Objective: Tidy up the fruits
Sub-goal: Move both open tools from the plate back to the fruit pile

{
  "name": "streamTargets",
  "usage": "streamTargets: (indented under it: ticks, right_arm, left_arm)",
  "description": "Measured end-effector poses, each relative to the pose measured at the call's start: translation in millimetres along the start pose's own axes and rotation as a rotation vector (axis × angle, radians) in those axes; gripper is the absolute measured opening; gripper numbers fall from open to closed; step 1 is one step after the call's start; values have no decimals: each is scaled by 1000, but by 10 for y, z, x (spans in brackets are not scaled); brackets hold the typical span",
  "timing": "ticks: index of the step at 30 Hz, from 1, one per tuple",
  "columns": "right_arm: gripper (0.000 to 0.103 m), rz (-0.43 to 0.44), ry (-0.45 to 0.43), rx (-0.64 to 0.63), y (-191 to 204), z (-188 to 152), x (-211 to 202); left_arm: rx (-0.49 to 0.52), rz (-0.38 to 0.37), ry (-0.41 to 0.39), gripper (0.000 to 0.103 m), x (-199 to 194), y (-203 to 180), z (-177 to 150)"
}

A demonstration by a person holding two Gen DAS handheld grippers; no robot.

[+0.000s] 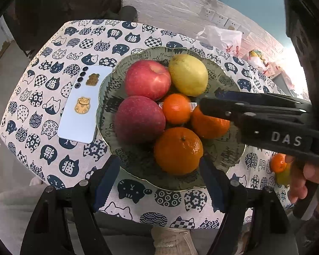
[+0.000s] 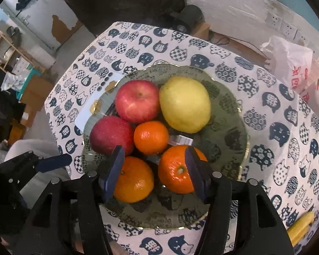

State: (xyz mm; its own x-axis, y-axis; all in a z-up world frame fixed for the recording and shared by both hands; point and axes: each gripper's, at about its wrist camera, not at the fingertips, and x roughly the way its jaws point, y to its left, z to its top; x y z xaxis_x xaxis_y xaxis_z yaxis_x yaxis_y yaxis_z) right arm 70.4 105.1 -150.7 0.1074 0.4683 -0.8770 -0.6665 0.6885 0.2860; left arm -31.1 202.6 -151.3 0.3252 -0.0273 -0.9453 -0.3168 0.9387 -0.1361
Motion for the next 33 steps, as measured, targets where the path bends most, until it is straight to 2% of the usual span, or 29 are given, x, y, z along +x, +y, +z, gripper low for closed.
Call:
streamTargets:
  ticks: [4, 7, 10, 19, 33]
  right_arm:
    - [61, -42, -22, -4, -59, -52, -171]
    - [67, -84, -43, -14, -87, -95, -336]
    - [69, -106, -66, -20, -125, -158, -530]
    - [73, -190, -114, -26, -343, -445, -1086]
    - [75, -268, -125, 124, -1012, -1055, -1651]
  left_arm:
    - [17, 1, -16, 78, -52, -60, 12]
    - [45, 11, -32, 78, -98, -138, 21]
    - [72, 14, -45, 78, -142, -223, 29]
    - [176, -6, -74, 78, -309, -640, 18]
    - [375, -54, -67, 81, -441, -1505, -188]
